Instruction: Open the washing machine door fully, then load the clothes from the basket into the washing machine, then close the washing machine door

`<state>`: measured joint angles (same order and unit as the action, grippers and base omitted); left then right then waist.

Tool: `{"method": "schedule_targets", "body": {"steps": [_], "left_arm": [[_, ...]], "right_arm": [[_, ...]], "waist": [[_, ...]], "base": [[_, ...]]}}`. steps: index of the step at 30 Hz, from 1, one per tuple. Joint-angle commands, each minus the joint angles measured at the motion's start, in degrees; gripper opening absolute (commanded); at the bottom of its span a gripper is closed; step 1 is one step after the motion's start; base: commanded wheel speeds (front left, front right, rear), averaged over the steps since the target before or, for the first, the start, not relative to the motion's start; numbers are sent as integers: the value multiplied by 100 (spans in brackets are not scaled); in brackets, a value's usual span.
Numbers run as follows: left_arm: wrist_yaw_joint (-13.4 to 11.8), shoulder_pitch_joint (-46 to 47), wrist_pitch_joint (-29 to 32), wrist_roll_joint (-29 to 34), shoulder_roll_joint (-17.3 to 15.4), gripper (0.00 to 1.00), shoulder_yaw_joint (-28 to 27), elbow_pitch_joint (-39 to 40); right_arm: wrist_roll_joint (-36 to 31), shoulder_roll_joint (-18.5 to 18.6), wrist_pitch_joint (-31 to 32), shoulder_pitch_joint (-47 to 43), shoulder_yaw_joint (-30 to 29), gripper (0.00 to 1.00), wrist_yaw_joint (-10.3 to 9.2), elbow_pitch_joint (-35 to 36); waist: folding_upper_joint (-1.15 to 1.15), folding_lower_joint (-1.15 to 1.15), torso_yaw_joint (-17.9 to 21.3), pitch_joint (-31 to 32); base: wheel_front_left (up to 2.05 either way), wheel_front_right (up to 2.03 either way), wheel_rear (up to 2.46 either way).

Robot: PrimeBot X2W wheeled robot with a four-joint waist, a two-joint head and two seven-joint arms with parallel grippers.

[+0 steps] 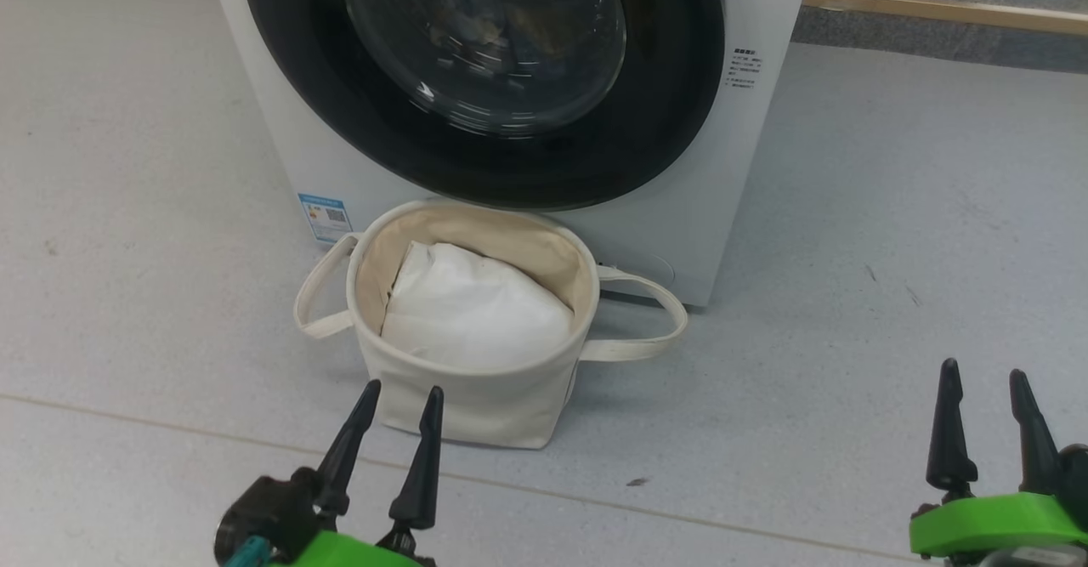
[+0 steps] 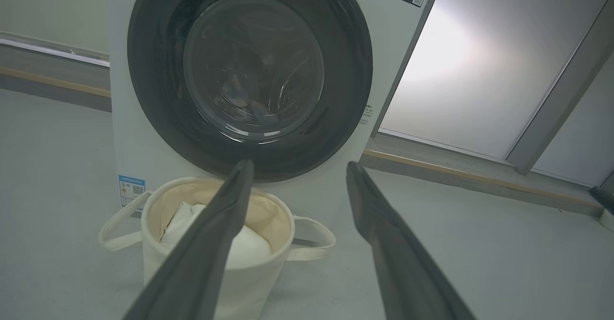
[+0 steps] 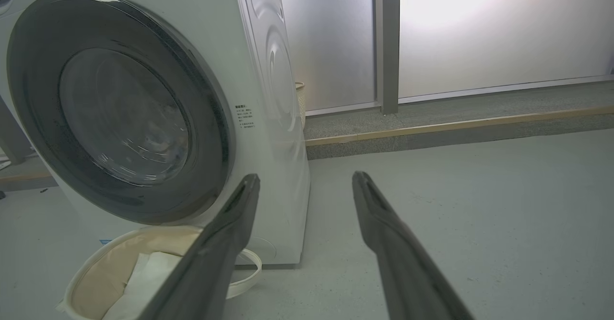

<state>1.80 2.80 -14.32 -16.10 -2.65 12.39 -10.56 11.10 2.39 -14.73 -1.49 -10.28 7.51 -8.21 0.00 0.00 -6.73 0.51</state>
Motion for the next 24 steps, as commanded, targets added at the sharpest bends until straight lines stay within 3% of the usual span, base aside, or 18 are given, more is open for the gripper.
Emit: {"method": "schedule_targets", "body": {"steps": [1, 24], "left_arm": [[-2, 117, -68, -41, -22, 100, -209, 269], [-64, 96, -68, 6, -22, 100, -164, 98]], "right_arm": [[-9, 49, -27, 203, 100, 100, -2, 154], [-62, 49, -27, 204, 129, 100, -2, 80]], "waist": [[0, 0, -7, -3], [0, 0, -22, 46]], "base": [[0, 0, 0], [0, 0, 0]]}}
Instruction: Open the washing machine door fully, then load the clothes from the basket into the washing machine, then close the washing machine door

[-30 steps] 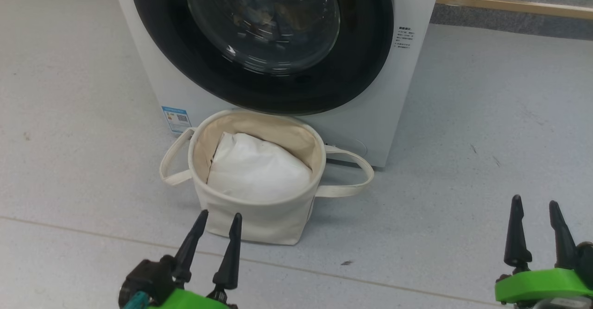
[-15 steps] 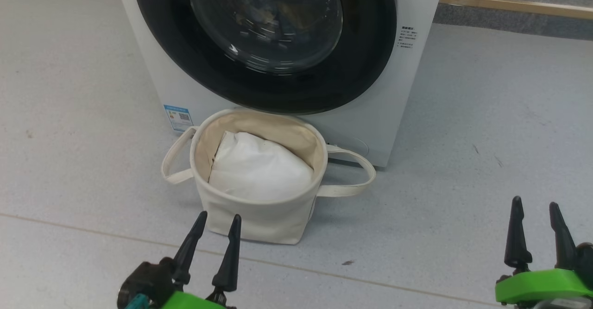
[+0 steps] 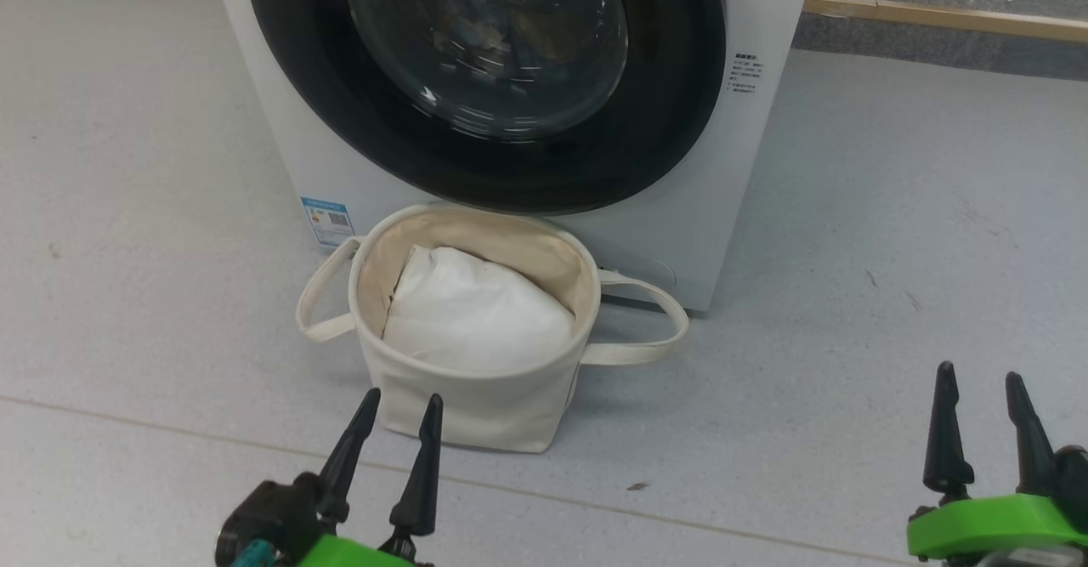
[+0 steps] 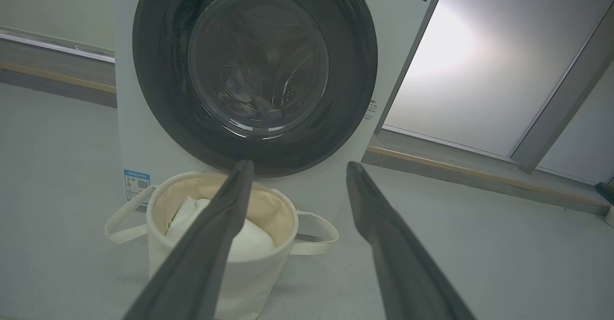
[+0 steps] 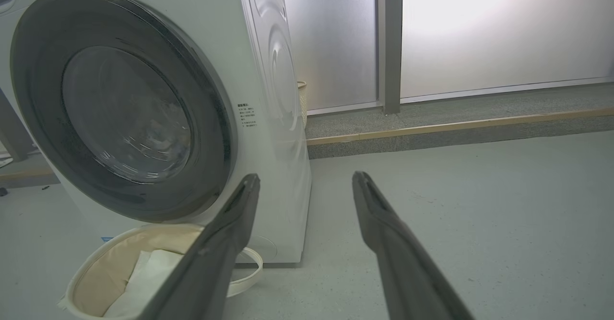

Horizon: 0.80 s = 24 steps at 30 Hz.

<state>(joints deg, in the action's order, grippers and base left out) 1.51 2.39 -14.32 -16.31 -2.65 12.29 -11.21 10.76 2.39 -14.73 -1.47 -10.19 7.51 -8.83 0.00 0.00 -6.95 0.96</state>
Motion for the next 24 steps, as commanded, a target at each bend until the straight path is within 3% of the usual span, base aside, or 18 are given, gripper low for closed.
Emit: {"method": "schedule_targets", "body": {"steps": [1, 24], "left_arm": [[-36, 138, -68, 29, -22, 100, -151, 157], [-23, 141, -68, -43, -22, 100, -85, 4]], "right_arm": [[-33, 49, -27, 202, 116, 100, -2, 136], [-85, 49, -27, 201, 145, 100, -2, 69]], "waist": [[0, 0, -1, 4], [0, 0, -58, 52]], "base": [[0, 0, 0], [0, 0, 0]]}}
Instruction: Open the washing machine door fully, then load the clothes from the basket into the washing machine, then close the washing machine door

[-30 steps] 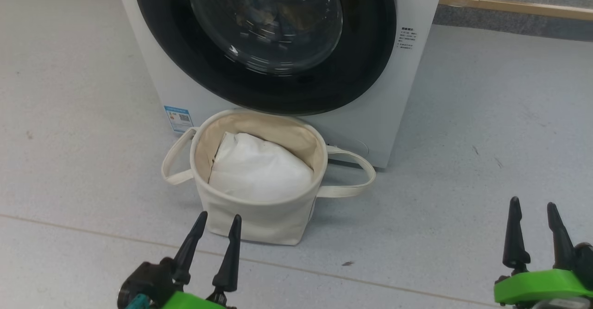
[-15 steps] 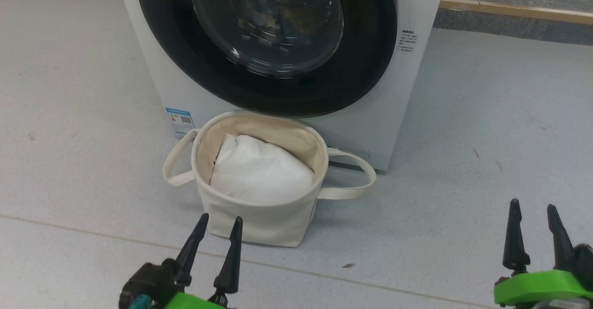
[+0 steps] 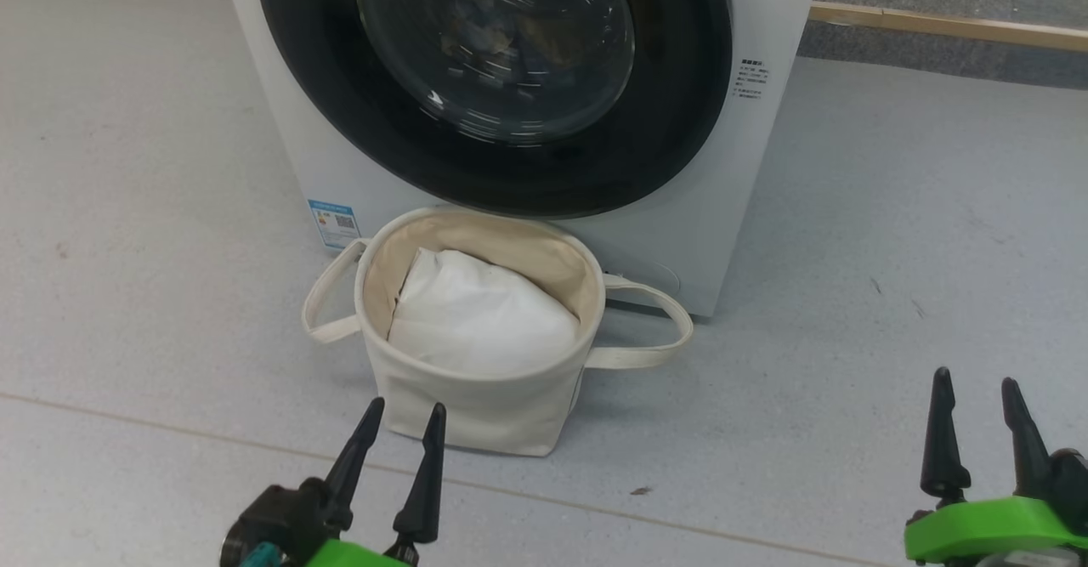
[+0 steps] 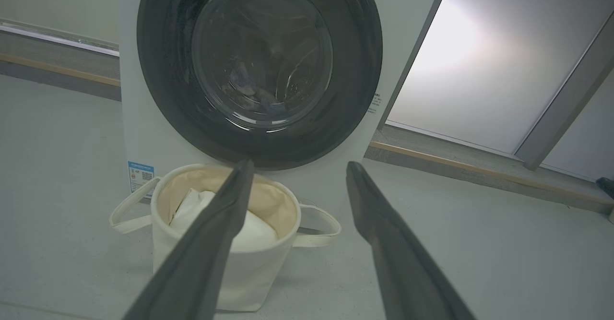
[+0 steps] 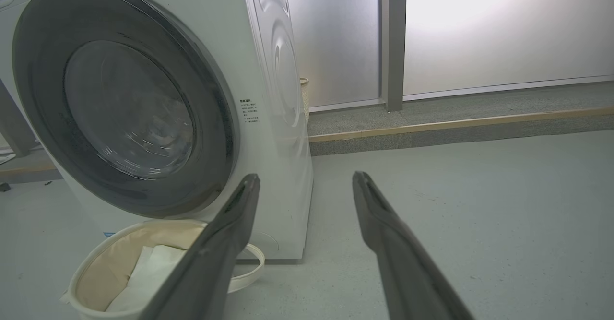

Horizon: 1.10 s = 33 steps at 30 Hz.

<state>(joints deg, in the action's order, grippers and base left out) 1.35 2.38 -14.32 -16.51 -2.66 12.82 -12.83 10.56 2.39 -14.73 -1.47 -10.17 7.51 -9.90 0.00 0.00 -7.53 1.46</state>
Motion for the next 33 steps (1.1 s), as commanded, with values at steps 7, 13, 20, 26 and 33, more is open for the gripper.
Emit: {"method": "schedule_targets", "body": {"steps": [7, 13, 20, 26, 33], "left_arm": [[-9, 136, -68, 39, -21, 100, -154, 151], [10, -63, 43, -143, 2, 0, -19, -268], [45, -46, 138, -597, -24, 0, -111, -257], [75, -19, 221, -979, -41, 0, -183, -258], [111, 8, 320, -1421, -58, 0, -270, -258]], "right_arm": [[-70, 49, -27, 192, 168, 100, -2, 184], [109, -16, 67, -4, -14, 0, 0, -304], [580, -13, 190, 29, 19, 0, 0, -303], [977, -9, 274, 63, 54, 0, 0, -300], [1438, -6, 386, 104, 80, 0, 0, -302]], "waist": [[0, 0, 3, 20], [0, -1, 5, 19], [0, -5, 59, 17], [0, 0, 95, -1], [0, 0, 137, -12]], "base": [[0, 0, 0], [0, 0, 0], [0, 0, 0], [0, 0, 0], [0, 0, 0]]}}
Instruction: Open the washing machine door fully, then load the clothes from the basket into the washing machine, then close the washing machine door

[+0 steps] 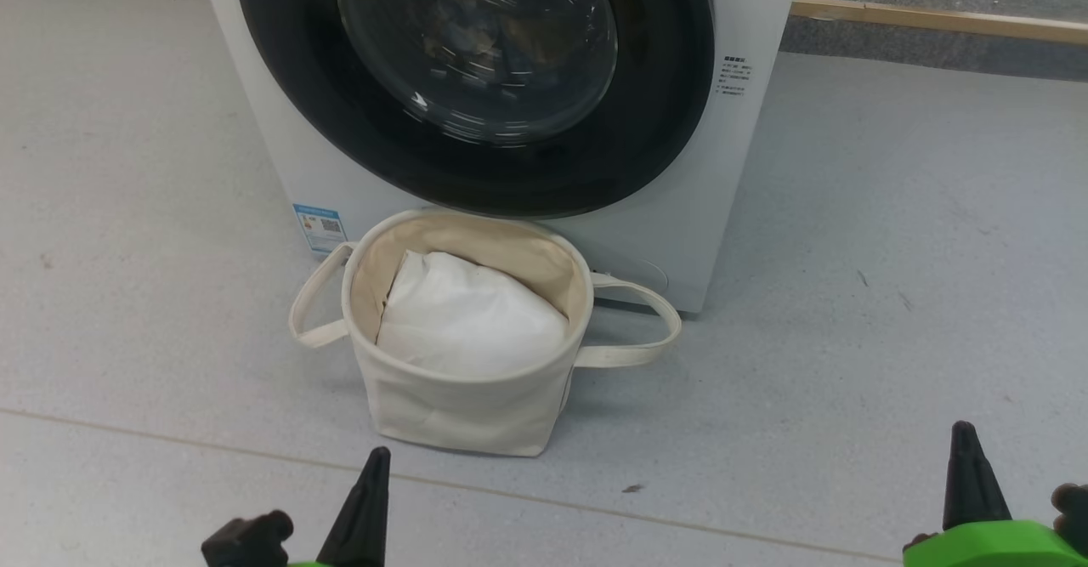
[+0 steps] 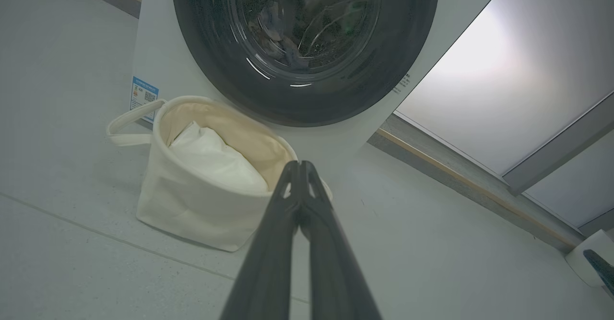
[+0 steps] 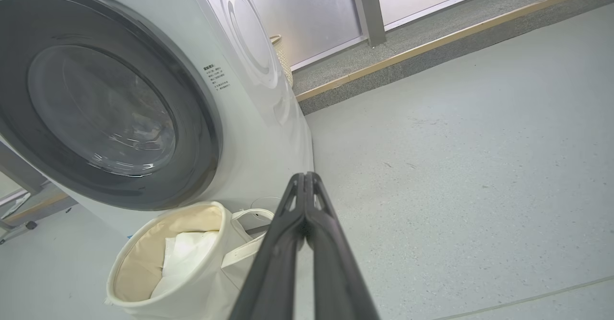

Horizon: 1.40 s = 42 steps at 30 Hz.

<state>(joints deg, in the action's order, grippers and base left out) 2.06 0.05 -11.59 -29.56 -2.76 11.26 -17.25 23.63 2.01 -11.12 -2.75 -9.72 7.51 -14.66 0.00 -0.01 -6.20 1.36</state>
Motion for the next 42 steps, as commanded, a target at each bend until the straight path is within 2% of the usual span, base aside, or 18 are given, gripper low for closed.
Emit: {"method": "schedule_targets", "body": {"steps": [1, 42], "left_arm": [[44, 246, 61, -179, -51, 0, -127, 185], [246, 385, 688, -2715, -105, 0, -696, 250]], "right_arm": [[197, 33, 42, 238, 38, 0, 0, 173], [2884, 55, 735, 502, 152, 0, -1, 130]], "waist": [[0, 0, 10, -3], [0, 0, 256, -64]], "base": [[0, 0, 0], [0, 0, 0]]}}
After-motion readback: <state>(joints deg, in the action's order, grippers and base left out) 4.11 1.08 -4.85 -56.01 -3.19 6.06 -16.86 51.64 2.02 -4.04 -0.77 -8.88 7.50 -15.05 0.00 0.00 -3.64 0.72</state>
